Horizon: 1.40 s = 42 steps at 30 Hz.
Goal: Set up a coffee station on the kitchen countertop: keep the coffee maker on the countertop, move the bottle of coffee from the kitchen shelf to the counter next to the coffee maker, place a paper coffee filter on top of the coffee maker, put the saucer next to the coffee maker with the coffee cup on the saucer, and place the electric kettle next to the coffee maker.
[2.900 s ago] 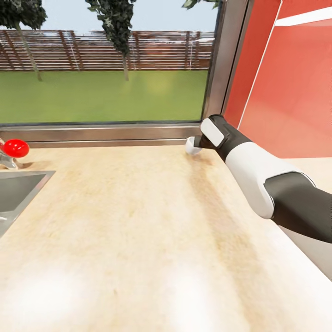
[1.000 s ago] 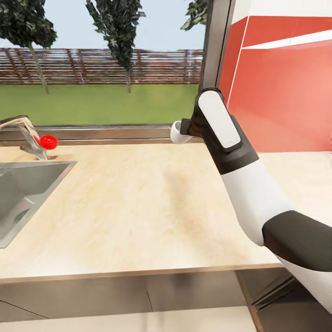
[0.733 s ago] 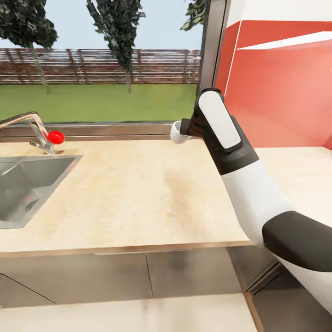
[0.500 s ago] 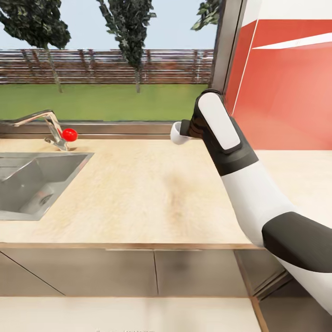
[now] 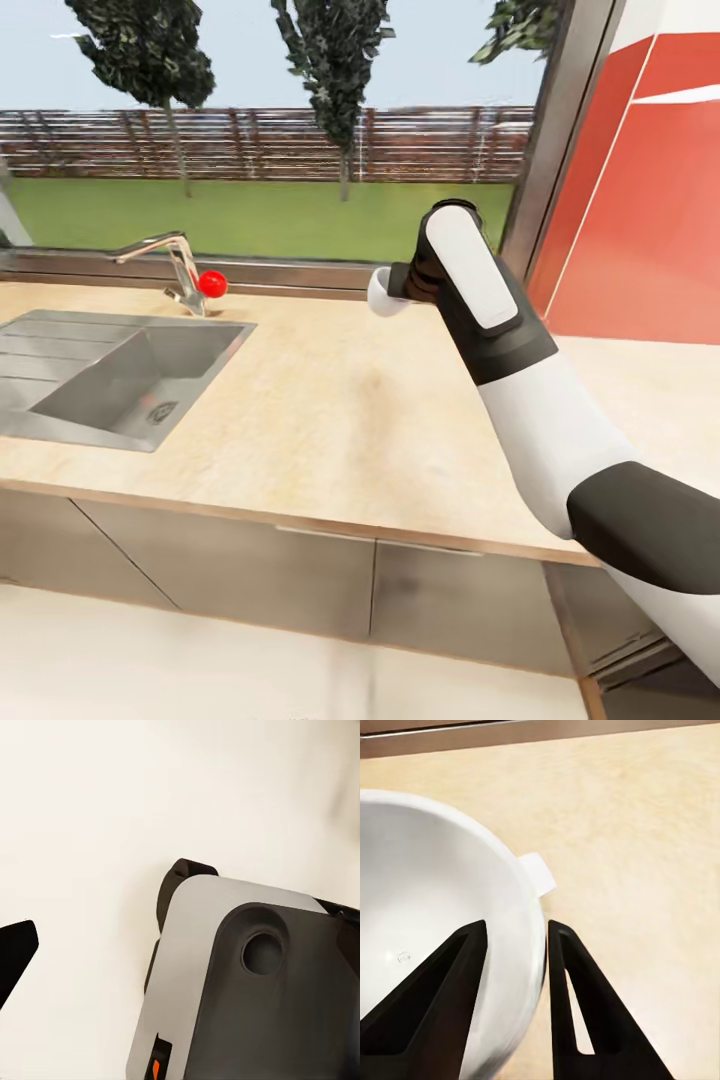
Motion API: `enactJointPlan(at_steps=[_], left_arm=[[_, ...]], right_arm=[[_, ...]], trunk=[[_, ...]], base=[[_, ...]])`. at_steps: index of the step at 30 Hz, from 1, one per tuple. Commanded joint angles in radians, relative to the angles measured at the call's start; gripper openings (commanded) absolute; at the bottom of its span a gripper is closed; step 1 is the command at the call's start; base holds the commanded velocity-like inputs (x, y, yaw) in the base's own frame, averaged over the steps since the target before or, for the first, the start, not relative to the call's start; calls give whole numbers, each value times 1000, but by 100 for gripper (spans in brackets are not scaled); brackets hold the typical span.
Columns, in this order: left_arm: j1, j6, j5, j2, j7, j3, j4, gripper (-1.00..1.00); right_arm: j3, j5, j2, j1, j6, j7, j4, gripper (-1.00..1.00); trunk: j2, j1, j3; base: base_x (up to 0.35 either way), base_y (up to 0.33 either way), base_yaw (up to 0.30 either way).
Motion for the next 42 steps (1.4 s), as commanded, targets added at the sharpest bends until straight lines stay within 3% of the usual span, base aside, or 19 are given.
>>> enactJointPlan(at_steps=[1, 22, 30, 34, 37, 38, 42], left_arm=[[-1, -3, 4, 0, -4, -1, 2, 100], [-1, -3, 4, 0, -3, -1, 2, 100], [-1, -3, 4, 0, -3, -1, 2, 100], [-1, -3, 4, 0, -3, -1, 2, 100], [-1, -3, 4, 0, -3, -1, 2, 100], [-1, -3, 4, 0, -3, -1, 2, 100], [-1, -3, 4, 0, -3, -1, 2, 100]], right_arm=[[1, -9, -1, -1, 9, -9, -1, -100], [3, -9, 0, 19, 9, -6, -1, -100], [3, -9, 1, 21, 9, -3, -1, -100], [5, -20, 1, 35, 9, 29, -1, -100], [38, -33, 1, 41, 8, 54, -1, -100], [69, -39, 1, 42, 3, 61, -1, -100], [131, -64, 1, 45, -44, 70, -1, -100]], trunk=[[0, 0, -1], [0, 0, -1], [0, 0, -1], [0, 0, -1], [0, 0, -1], [0, 0, -1], [0, 0, -1]], base=[[0, 0, 272], [0, 2, 272], [0, 216, 178], [0, 298, 34], [0, 306, 119], [0, 308, 177], [0, 310, 209]])
